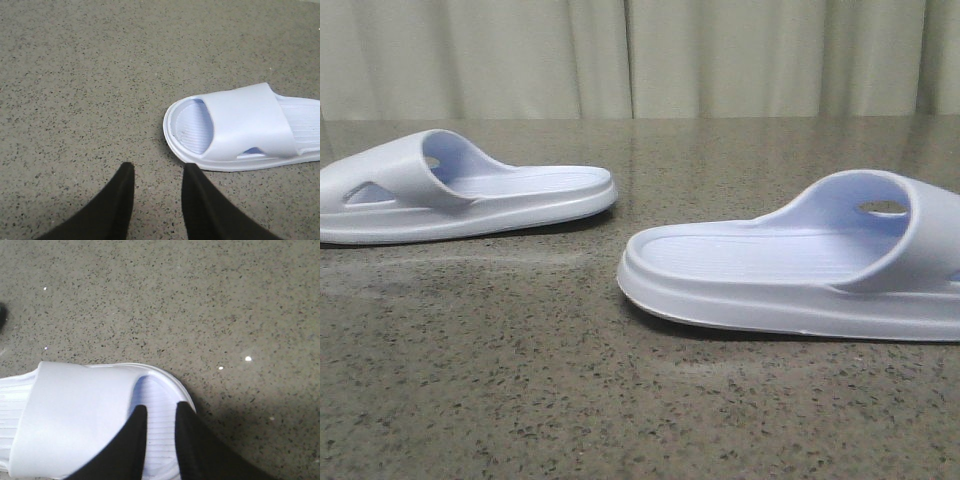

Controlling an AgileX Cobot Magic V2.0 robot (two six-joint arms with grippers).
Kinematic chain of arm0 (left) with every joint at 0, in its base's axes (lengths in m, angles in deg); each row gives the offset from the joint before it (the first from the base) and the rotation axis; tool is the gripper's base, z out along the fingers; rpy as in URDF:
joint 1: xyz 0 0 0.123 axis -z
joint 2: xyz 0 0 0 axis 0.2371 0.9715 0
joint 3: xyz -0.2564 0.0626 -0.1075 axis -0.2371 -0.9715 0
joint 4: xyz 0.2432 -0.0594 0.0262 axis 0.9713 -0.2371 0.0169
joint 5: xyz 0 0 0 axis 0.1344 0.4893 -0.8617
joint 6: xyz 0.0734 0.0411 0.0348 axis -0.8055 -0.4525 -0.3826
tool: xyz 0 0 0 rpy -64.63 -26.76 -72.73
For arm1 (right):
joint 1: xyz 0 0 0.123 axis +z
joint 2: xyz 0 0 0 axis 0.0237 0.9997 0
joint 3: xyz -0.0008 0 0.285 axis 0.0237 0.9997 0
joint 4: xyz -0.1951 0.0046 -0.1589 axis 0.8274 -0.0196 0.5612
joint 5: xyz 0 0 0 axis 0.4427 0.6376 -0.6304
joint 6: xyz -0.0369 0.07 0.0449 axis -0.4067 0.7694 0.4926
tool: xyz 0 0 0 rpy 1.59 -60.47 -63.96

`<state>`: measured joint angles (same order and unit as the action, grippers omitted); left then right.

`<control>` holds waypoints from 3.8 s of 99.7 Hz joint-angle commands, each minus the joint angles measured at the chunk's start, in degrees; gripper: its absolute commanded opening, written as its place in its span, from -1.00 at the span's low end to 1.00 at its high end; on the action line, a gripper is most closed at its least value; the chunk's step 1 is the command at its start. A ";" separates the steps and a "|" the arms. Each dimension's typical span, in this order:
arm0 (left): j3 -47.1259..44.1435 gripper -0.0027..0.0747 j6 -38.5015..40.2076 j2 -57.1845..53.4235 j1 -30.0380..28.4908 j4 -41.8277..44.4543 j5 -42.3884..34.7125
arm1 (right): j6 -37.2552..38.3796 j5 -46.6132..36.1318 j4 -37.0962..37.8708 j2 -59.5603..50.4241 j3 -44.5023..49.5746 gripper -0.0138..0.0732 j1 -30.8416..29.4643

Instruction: Insert blue slippers together front up

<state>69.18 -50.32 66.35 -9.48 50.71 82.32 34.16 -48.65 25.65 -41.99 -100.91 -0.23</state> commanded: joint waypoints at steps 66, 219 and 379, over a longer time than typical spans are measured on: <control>2.13 -0.24 -3.26 2.55 0.04 -6.55 -4.66 | -5.21 8.51 -2.43 15.01 -8.63 -0.03 -8.35; 3.02 -0.24 -7.99 10.21 0.04 -17.72 -4.97 | -18.89 19.12 -19.21 24.87 -8.63 -0.93 -13.99; 18.64 -0.24 -48.04 52.24 -17.63 -56.61 23.11 | -18.89 19.03 -20.79 24.87 -8.63 -0.93 -13.99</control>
<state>86.21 -98.15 120.04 -27.57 -3.27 103.93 15.98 -29.35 7.25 -16.50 -107.78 -13.77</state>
